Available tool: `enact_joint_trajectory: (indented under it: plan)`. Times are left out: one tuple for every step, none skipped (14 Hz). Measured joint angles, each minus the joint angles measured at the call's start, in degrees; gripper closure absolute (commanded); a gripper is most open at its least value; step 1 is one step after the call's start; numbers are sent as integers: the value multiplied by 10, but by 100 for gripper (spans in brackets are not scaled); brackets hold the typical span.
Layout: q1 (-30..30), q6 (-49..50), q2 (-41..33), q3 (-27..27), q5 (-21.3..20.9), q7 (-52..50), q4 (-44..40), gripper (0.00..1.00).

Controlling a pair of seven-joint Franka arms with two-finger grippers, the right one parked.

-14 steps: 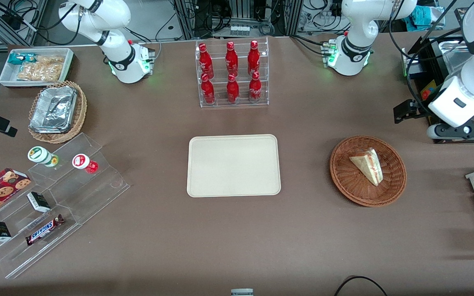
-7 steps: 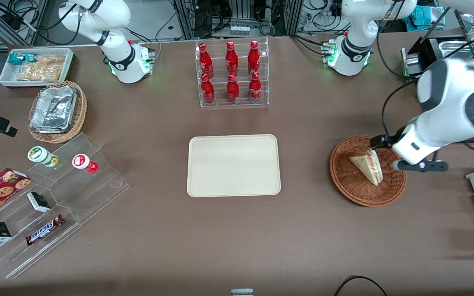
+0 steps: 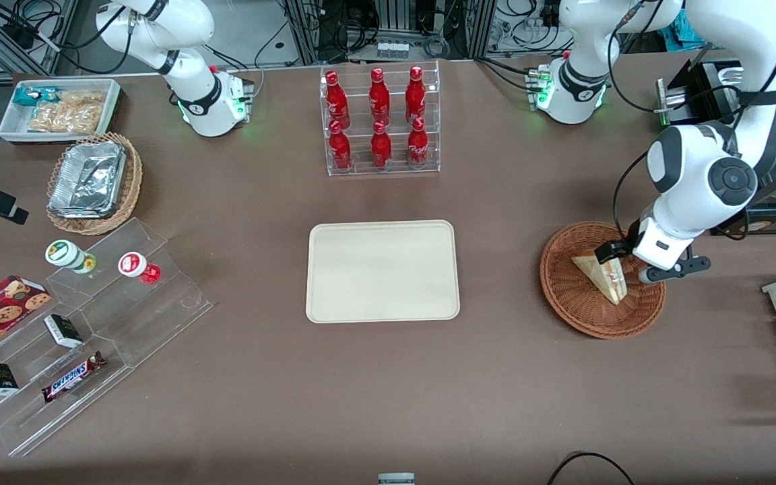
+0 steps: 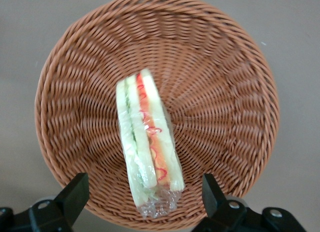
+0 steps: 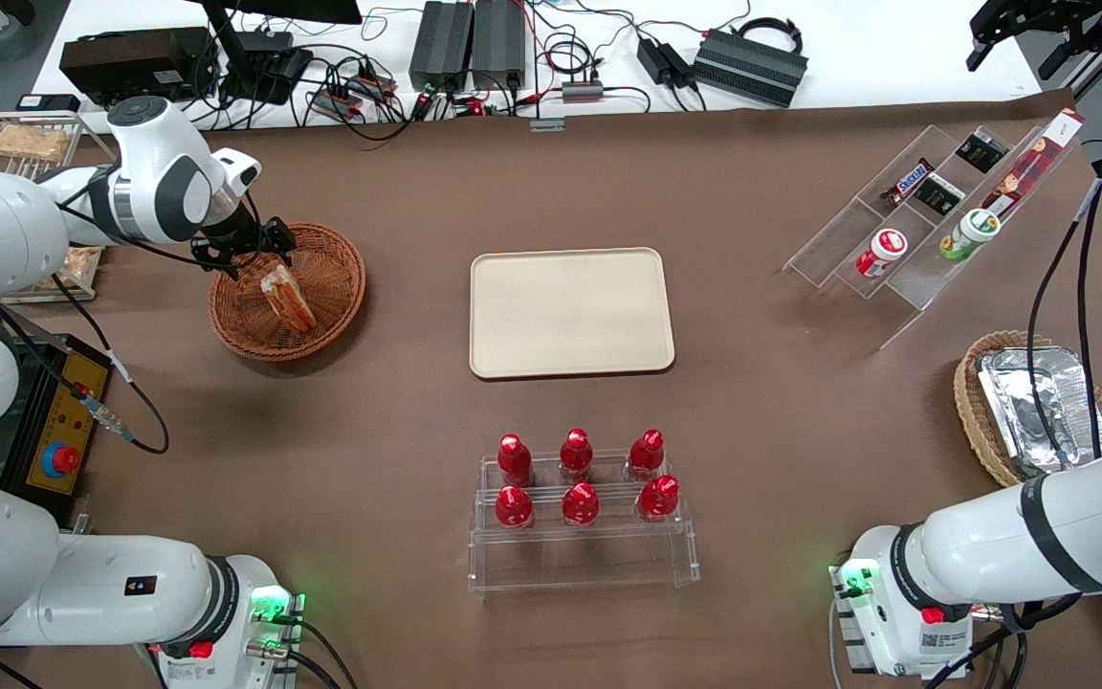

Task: Place sandwich from basket to tray
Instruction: 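Lower the left gripper into the wicker basket and grasp the sandwich wedge, then lift the sandwich and carry it with the left gripper over the cream tray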

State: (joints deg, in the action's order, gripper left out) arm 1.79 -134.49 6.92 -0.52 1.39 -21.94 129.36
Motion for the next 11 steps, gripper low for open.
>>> enact_joint_trajectory:
  plan:
    - [0,-1,1,0,0,-51,2,0]
    - [1,-11,3,0,1,-97,4,0]
    - [1,-27,8,-1,1,-137,7,0]
    - [1,-41,16,-1,1,-174,10,0]
    - [1,-54,28,-2,1,-200,12,8]
    - [1,-64,42,-2,1,-219,13,29]
    - [1,-71,55,-2,3,-237,13,64]
    - [1,-76,67,-2,5,-262,13,87]
    - [2,-78,75,-3,5,-284,13,92]
    - [2,-79,78,-4,5,-295,12,94]
    - [3,-79,77,-5,5,-301,9,94]
